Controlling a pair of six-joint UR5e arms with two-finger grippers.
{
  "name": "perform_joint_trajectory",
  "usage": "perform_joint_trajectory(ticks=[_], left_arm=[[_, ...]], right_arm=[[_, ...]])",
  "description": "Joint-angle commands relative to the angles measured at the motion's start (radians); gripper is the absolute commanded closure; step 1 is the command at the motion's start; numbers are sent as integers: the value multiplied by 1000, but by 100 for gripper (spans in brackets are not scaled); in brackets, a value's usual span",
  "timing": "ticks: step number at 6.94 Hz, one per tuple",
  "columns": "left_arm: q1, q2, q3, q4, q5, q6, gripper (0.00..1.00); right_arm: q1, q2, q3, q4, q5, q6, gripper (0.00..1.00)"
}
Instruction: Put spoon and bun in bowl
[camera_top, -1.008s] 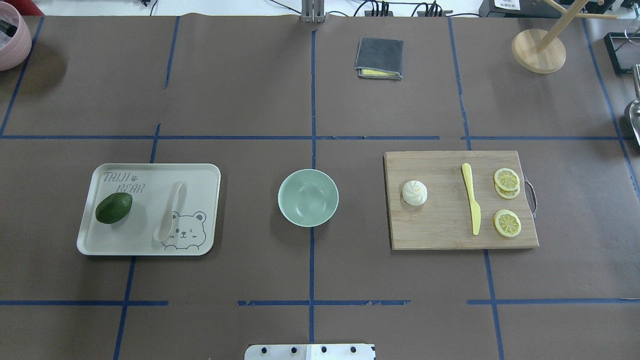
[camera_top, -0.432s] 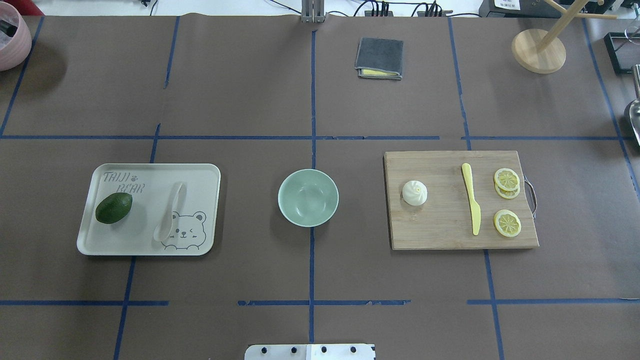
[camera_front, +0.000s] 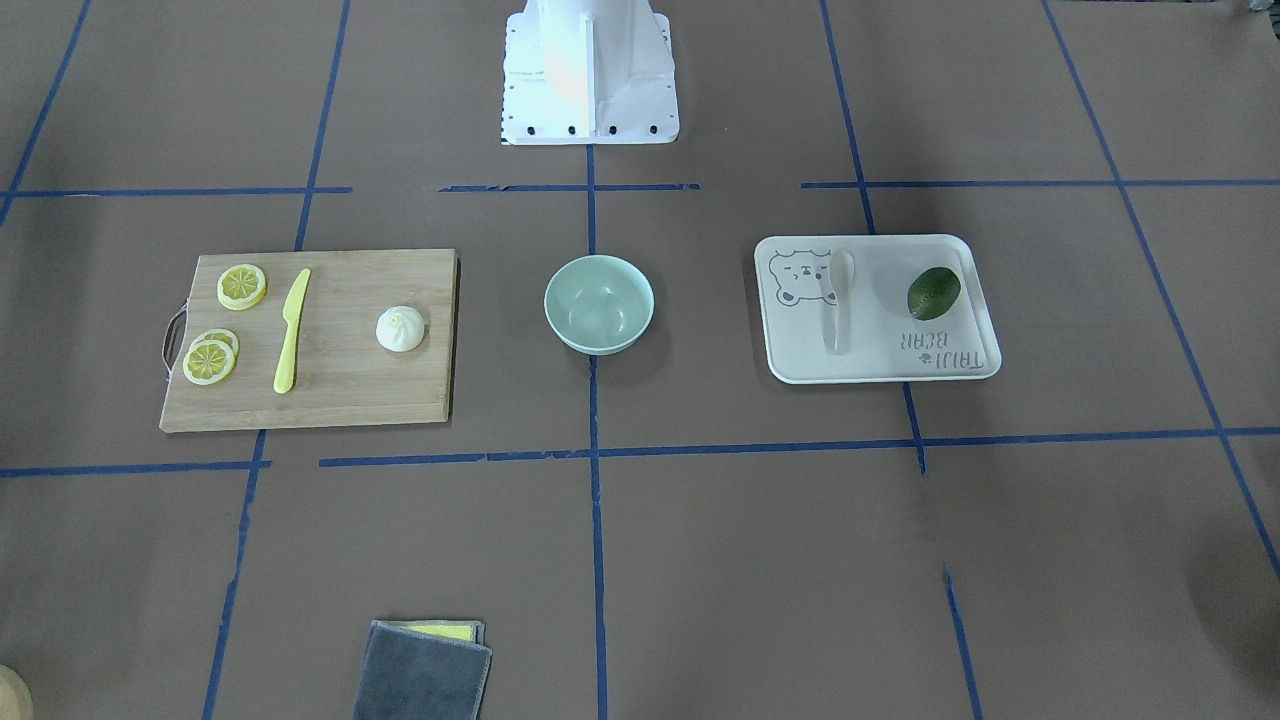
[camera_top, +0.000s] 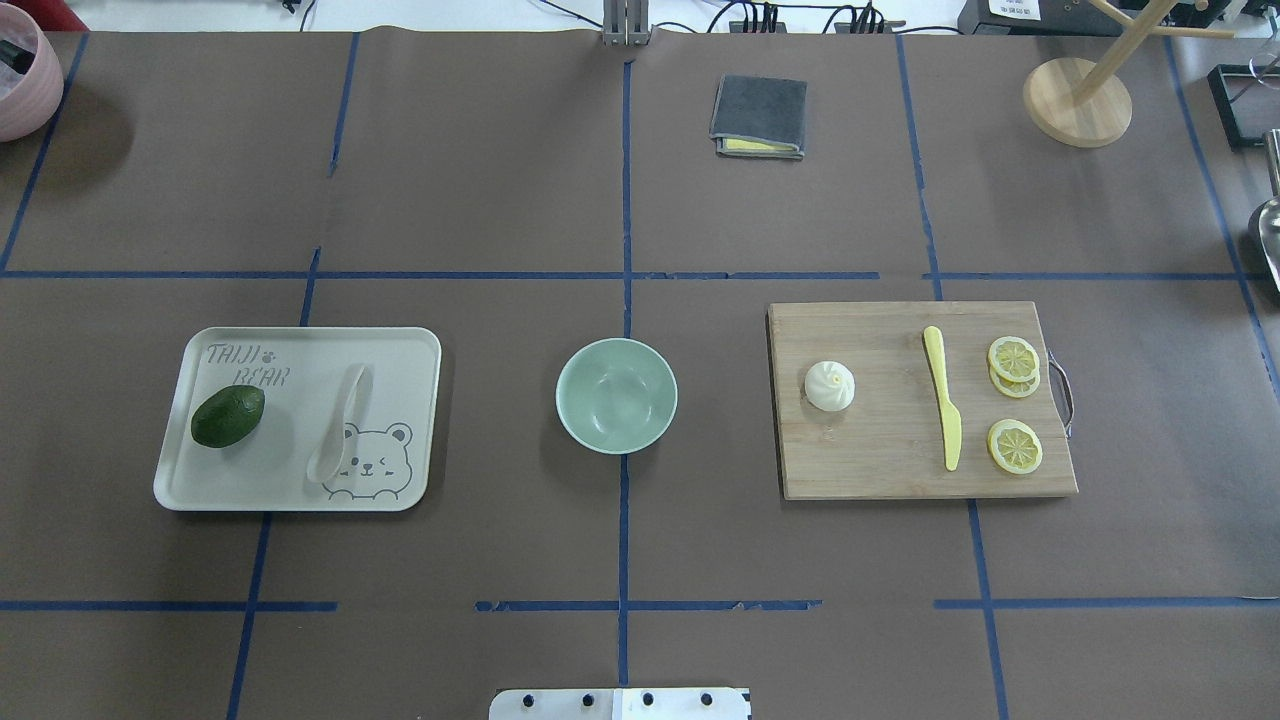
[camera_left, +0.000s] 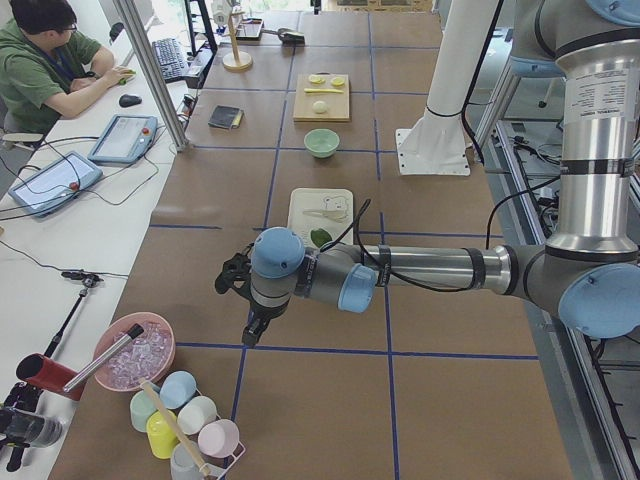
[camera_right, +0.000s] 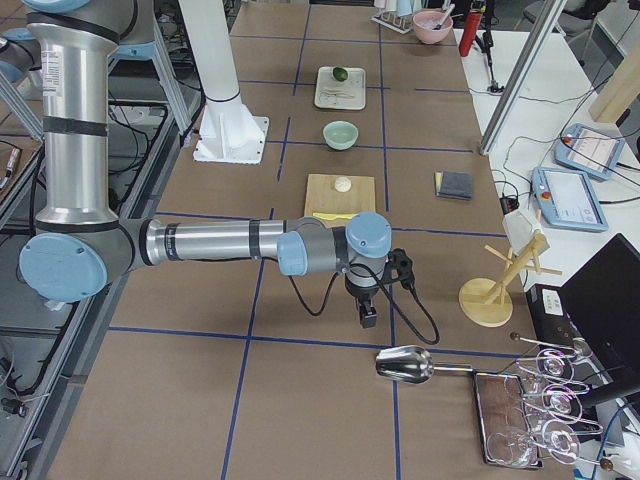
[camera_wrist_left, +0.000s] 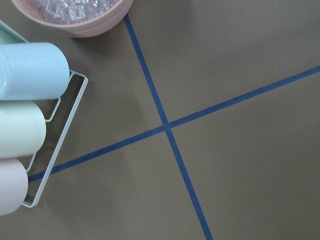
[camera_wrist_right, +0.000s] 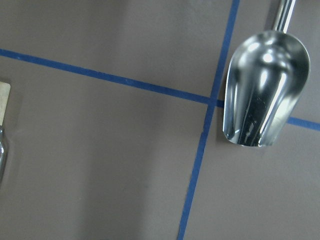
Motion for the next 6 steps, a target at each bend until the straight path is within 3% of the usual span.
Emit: perform_joint_trajectory(ticks=[1, 2, 3, 4, 5, 6], left_arm=[[4, -11, 10, -315, 2, -7, 0], [4, -12, 17, -484, -1, -22, 0], [52, -19, 14, -542, -10, -78, 0], [103, -32, -8, -595, -22, -355, 0], [164, -70, -19, -597, -6, -478, 0], [257, -74, -54, -600, 112, -505, 0]], right_arm=[[-11, 77, -23, 138, -13, 30, 0], [-11, 98, -16, 138, -9, 111, 0], [-13, 100, -19, 141, -10, 174, 0], [-13, 108, -17, 143, -12, 186, 0], [-13, 108, -12, 158, -13, 186, 0], [-13, 106, -46, 214, -16, 186, 0]])
